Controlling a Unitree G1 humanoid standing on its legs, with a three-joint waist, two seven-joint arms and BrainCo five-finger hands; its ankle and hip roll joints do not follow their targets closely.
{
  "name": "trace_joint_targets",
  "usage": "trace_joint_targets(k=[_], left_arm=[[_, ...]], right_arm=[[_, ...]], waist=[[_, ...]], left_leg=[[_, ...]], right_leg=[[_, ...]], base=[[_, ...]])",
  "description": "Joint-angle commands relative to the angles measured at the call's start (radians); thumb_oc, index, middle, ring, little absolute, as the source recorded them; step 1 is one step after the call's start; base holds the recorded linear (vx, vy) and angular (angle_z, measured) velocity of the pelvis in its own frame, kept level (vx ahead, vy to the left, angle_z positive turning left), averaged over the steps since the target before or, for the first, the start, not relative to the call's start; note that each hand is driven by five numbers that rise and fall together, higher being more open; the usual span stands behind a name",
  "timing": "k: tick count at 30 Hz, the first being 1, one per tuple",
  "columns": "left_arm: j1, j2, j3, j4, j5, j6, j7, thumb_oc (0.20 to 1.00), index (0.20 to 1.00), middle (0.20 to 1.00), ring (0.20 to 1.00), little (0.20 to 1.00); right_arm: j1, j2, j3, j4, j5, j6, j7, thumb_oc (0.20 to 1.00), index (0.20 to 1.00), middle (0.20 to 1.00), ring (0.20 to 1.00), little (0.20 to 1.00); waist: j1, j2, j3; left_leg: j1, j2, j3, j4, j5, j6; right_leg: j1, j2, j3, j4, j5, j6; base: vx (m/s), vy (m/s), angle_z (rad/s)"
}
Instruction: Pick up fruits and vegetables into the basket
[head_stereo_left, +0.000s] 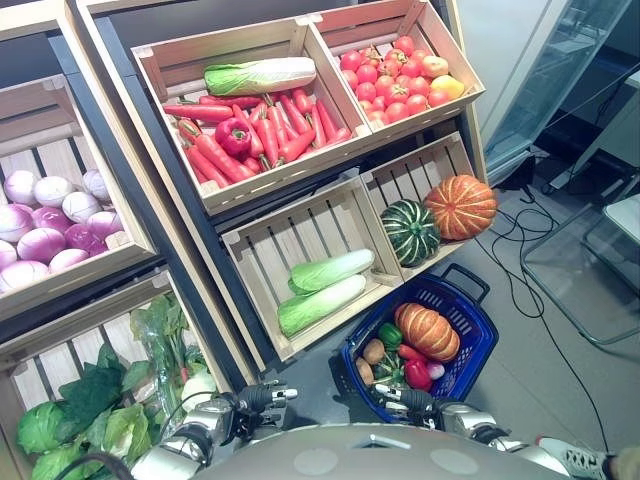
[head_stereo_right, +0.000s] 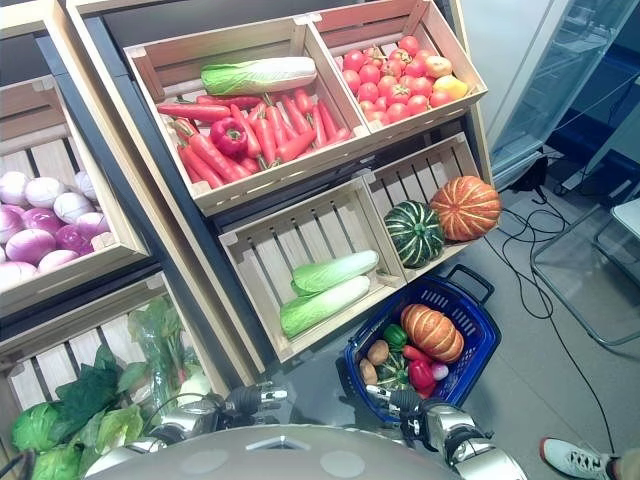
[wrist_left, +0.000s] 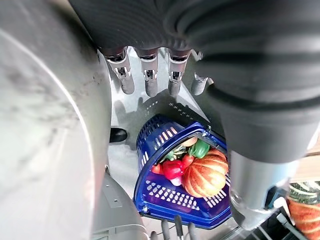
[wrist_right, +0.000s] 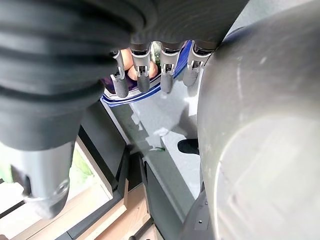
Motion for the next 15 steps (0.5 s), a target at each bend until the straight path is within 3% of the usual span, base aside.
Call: trace_joint_targets(k=[1,4,7,8,9,12,15], left_arm=[[-0.062,-0.033,-0.062,0.046,0.012,-0.180,0.097,1.000,1.000,1.000,1.000,1.000],[-0.079,-0.016,-0.063,-0.013,-0.041,-0.293,0.225,1.000,1.000,1.000,1.000,1.000],[-0.098,0.014,-0.053,-0.098,-0.035,-0.347,0.313,1.000,1.000,1.000,1.000,1.000],[-0.103,0.030,-0.042,-0.106,0.005,-0.436,0.357,1.000,1.000,1.000,1.000,1.000],[-0.102,0.045,-0.044,-0.124,0.031,-0.482,0.379,1.000,1.000,1.000,1.000,1.000],[-0.084,0.094,-0.054,-0.250,0.046,-0.509,0.401,1.000,1.000,1.000,1.000,1.000],[-0.024,0.211,-0.034,-0.601,0.094,-0.469,0.481,1.000,1.000,1.000,1.000,1.000]], right_arm=[[-0.018,0.023,0.032,0.048,0.035,-0.066,-0.029,1.000,1.000,1.000,1.000,1.000],[-0.026,0.012,0.027,0.020,0.059,-0.156,-0.074,1.000,1.000,1.000,1.000,1.000],[-0.035,-0.008,0.014,-0.021,0.107,-0.194,-0.107,1.000,1.000,1.000,1.000,1.000],[-0.050,-0.019,-0.015,-0.012,0.132,-0.281,-0.104,1.000,1.000,1.000,1.000,1.000],[-0.055,-0.027,-0.027,-0.021,0.150,-0.310,-0.105,1.000,1.000,1.000,1.000,1.000],[-0.043,-0.048,-0.032,-0.132,0.186,-0.365,-0.144,1.000,1.000,1.000,1.000,1.000],[0.033,-0.091,-0.042,-0.552,0.210,-0.327,-0.261,1.000,1.000,1.000,1.000,1.000]], waist=[[0.005,-0.008,0.057],[0.004,-0.006,0.058],[0.006,-0.004,0.058],[0.011,-0.001,0.057],[0.014,0.002,0.060],[0.017,0.005,0.071],[0.007,-0.002,0.098]], left_leg=[[0.024,-0.032,0.034,0.013,-0.121,0.053],[0.025,-0.031,0.029,0.015,-0.120,0.050],[0.022,-0.028,0.025,0.016,-0.118,0.048],[0.015,-0.025,0.025,0.016,-0.115,0.048],[0.013,-0.024,0.026,0.017,-0.115,0.050],[0.008,-0.024,0.025,0.021,-0.113,0.053],[-0.003,-0.013,0.023,0.033,-0.109,0.054]], right_leg=[[-0.046,-0.040,-0.014,0.041,0.016,0.051],[-0.047,-0.040,-0.011,0.046,0.015,0.052],[-0.048,-0.039,-0.009,0.045,0.016,0.051],[-0.056,-0.035,-0.005,0.046,0.017,0.049],[-0.058,-0.036,-0.007,0.049,0.016,0.048],[-0.062,-0.038,-0.011,0.057,0.013,0.045],[-0.079,-0.042,-0.008,0.092,0.001,0.040]], base=[[0.00,0.000,0.00],[0.05,-0.003,0.01],[0.04,-0.007,0.03],[0.03,-0.001,0.06],[0.02,0.002,0.04],[0.00,-0.009,0.02],[0.02,-0.067,0.12]])
